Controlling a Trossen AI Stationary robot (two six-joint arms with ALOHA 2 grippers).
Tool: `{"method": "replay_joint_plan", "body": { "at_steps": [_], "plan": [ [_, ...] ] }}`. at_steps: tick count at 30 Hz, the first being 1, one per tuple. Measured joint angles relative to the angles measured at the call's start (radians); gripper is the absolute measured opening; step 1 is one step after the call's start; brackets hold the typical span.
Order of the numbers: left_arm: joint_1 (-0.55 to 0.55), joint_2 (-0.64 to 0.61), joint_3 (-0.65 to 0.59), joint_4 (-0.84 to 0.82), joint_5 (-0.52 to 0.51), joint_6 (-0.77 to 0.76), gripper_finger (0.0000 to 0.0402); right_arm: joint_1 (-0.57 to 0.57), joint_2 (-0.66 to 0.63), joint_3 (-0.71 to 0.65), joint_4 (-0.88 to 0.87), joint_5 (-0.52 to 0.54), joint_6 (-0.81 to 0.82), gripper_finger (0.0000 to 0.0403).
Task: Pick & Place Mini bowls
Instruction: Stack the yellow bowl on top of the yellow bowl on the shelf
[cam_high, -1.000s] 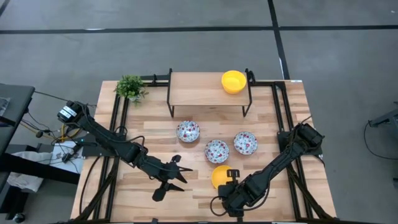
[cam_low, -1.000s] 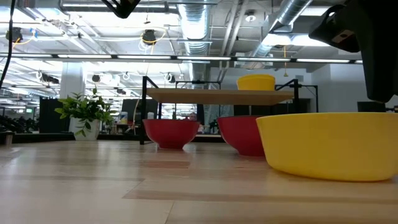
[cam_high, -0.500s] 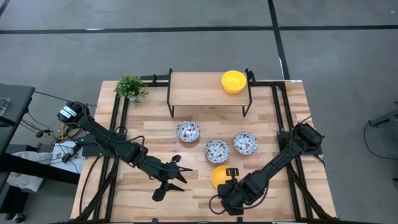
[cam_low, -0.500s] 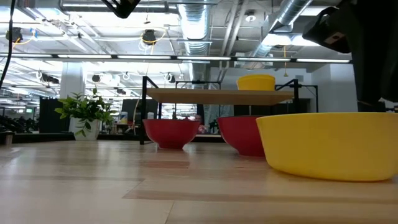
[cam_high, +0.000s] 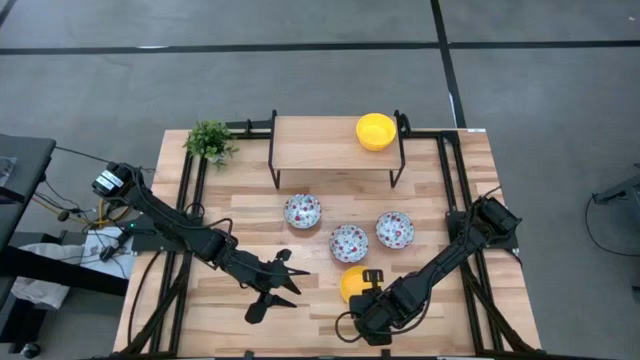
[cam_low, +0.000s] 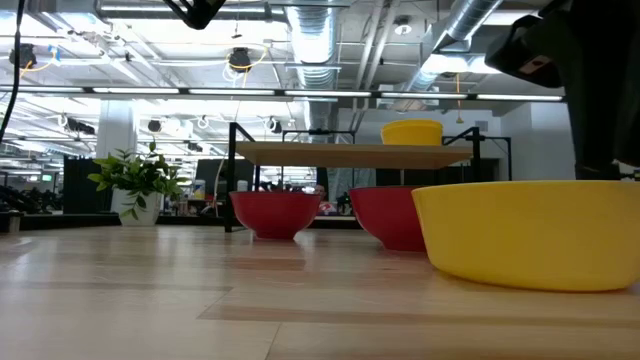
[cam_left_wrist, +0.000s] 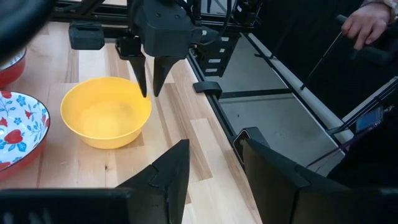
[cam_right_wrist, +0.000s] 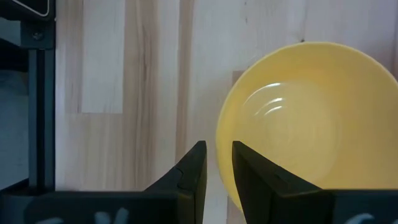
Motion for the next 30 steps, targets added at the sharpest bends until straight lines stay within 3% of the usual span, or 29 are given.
{"method": "replay_joint_plan", "body": {
  "at_steps": [30],
  "plan": [
    [0.0, 0.0, 0.0, 0.019, 0.0, 0.0, 0.015, 0.0, 0.0, 0.0, 0.001, 0.001, 0.002, 0.0113]
  ]
}}
